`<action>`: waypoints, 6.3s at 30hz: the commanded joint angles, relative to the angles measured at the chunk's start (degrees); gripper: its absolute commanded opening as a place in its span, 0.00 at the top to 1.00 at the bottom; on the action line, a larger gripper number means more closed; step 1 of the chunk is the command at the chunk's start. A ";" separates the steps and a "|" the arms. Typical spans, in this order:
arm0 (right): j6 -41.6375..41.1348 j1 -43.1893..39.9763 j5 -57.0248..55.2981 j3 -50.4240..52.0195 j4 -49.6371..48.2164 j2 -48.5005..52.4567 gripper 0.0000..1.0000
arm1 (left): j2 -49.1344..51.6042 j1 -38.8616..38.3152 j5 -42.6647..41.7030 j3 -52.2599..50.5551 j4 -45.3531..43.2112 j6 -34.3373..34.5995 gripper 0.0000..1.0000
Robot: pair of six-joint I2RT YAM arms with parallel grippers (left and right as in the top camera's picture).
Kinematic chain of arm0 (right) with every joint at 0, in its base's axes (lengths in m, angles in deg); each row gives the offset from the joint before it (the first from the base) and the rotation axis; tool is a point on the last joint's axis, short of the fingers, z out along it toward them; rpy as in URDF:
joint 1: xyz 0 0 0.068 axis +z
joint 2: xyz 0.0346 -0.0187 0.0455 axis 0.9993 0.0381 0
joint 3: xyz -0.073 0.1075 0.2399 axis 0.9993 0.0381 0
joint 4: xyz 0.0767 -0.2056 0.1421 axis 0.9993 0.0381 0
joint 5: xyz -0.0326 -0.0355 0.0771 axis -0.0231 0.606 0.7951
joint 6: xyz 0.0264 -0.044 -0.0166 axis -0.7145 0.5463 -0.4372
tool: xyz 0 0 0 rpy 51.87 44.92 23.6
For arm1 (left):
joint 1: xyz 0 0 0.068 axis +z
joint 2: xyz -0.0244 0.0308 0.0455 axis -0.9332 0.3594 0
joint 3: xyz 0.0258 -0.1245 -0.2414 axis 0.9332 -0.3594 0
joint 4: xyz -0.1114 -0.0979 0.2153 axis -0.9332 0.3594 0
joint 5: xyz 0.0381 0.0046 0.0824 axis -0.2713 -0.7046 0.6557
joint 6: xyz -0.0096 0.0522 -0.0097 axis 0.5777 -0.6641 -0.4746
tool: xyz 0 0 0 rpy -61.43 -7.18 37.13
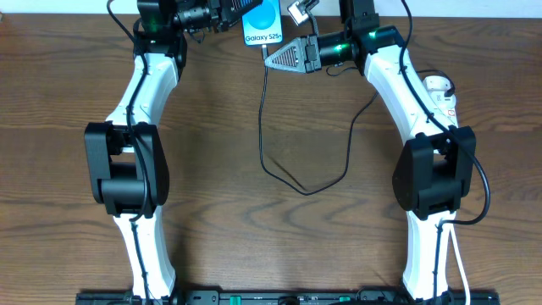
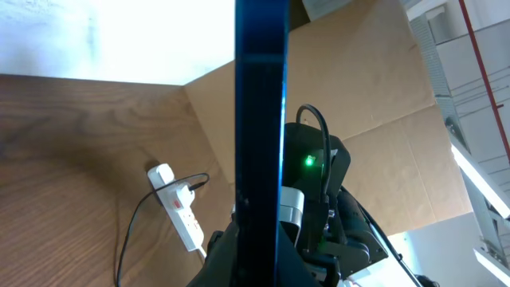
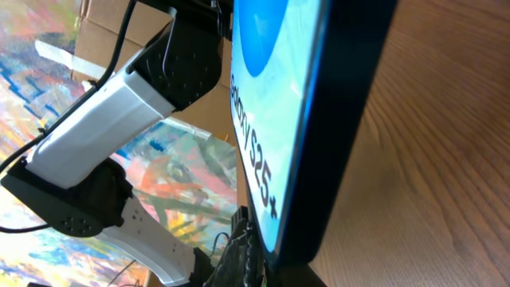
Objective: Plug charger to phone and switch on socket
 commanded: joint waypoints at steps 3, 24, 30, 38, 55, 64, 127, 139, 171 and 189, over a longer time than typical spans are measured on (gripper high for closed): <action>-1.81 -0.35 -1.40 -0.09 -1.07 -1.44 0.99 | -1.20 0.02 -1.42 1.07 -0.44 0.33 0.93; -3.87 -0.42 -1.36 -0.09 -5.38 -1.44 0.99 | -1.20 0.02 -2.95 1.07 -0.46 0.26 0.92; -4.74 -0.42 -1.33 -0.09 -6.08 -1.44 0.99 | -1.18 0.02 -3.78 1.07 -0.46 0.22 0.92; -5.40 -0.42 -1.33 -0.09 -6.78 -1.44 0.99 | -1.20 0.02 -4.42 1.07 -0.46 0.00 0.93; -6.67 0.02 -2.45 -0.09 -11.58 -1.44 0.99 | -1.20 0.02 -4.42 1.07 -0.44 0.33 0.93; -6.67 0.02 -3.23 -0.11 -12.17 -1.44 0.99 | -1.20 0.02 -4.42 1.07 -0.44 0.31 0.93; -13.29 0.35 -9.53 -0.09 -16.90 -1.44 0.99 | -1.18 0.02 -10.40 1.07 6.64 1.79 0.93; -13.29 0.35 -9.49 -0.09 -16.59 -1.44 0.95 | -1.18 0.02 -9.92 1.07 6.64 1.55 0.93; -13.55 0.13 -7.13 -0.09 -16.63 -1.44 0.85 | -1.18 0.09 -13.81 1.07 8.61 1.60 0.93; -14.80 -0.79 -6.10 -0.09 -16.63 -1.44 0.23 | -1.18 0.09 -13.22 1.07 8.57 0.85 0.93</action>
